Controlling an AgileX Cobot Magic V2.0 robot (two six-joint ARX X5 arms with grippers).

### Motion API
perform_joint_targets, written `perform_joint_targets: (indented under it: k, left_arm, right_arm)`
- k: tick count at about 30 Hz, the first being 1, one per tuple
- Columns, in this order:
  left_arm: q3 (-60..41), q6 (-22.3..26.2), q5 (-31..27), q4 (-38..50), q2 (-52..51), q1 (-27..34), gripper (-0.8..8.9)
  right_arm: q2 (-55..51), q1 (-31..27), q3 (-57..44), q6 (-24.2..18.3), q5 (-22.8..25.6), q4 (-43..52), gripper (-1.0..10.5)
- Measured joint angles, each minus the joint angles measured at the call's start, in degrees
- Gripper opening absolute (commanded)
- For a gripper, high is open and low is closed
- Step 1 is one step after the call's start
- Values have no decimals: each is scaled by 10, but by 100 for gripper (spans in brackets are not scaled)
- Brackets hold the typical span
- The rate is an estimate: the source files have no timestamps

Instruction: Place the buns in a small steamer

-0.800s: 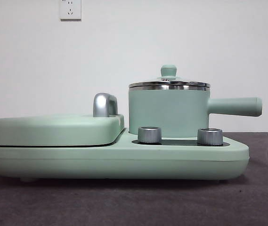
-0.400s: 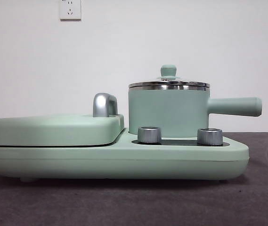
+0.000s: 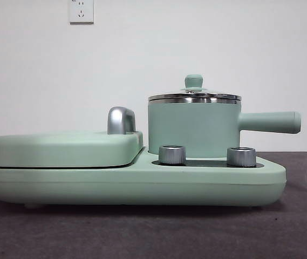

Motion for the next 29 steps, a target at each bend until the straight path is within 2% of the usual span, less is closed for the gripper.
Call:
perform_joint_targets:
  k: [6, 10, 13, 20, 29]
  left_arm:
    - [-131, 2, 0, 143, -107, 136, 20]
    - [-245, 29, 0, 242, -188, 227, 20]
    - [-315, 57, -2, 266, -234, 281, 20]
    - [-395, 92, -61, 269, -263, 348, 20]
    - [-448, 97, -64, 317, -263, 355, 20]
  right_arm:
    - [0, 0, 0, 0, 0, 0, 16]
    - [0, 0, 0, 0, 0, 0, 16]
    - [0, 0, 0, 0, 0, 0, 16]
    - [0, 0, 0, 0, 0, 0, 16]
    - [0, 0, 0, 0, 0, 0, 16]
